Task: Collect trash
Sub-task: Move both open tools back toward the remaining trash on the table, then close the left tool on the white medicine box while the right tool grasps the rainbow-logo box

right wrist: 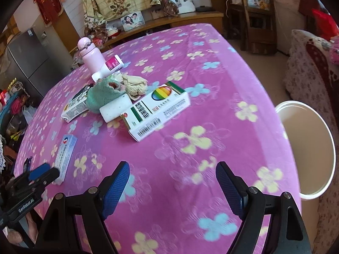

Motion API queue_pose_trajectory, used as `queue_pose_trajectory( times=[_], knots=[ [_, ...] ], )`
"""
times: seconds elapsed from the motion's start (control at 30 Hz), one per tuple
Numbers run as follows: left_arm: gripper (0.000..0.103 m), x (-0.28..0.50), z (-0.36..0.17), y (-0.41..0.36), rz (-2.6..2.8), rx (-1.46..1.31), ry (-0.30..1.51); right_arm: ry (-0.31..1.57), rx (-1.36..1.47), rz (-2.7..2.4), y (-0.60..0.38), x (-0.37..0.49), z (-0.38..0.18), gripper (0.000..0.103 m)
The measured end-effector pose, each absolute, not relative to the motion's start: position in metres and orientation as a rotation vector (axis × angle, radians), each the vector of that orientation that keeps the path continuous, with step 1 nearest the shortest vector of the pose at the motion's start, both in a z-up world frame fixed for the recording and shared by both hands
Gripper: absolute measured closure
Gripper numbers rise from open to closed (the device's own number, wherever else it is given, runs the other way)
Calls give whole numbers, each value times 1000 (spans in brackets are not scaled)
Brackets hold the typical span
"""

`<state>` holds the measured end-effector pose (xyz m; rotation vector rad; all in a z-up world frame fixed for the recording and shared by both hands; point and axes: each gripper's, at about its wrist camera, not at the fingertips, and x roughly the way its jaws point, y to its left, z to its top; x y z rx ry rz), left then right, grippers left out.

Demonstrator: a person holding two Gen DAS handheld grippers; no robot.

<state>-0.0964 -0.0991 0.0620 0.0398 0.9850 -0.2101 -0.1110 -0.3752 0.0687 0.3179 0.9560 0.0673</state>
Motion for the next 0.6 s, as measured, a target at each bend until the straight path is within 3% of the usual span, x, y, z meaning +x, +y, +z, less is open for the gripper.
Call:
queue_pose_trajectory(
  times=[0.6],
  knots=[
    [54,-81,54,-42,-150,-75,1015,1007,308,-139,-363,20,52,21]
  ],
)
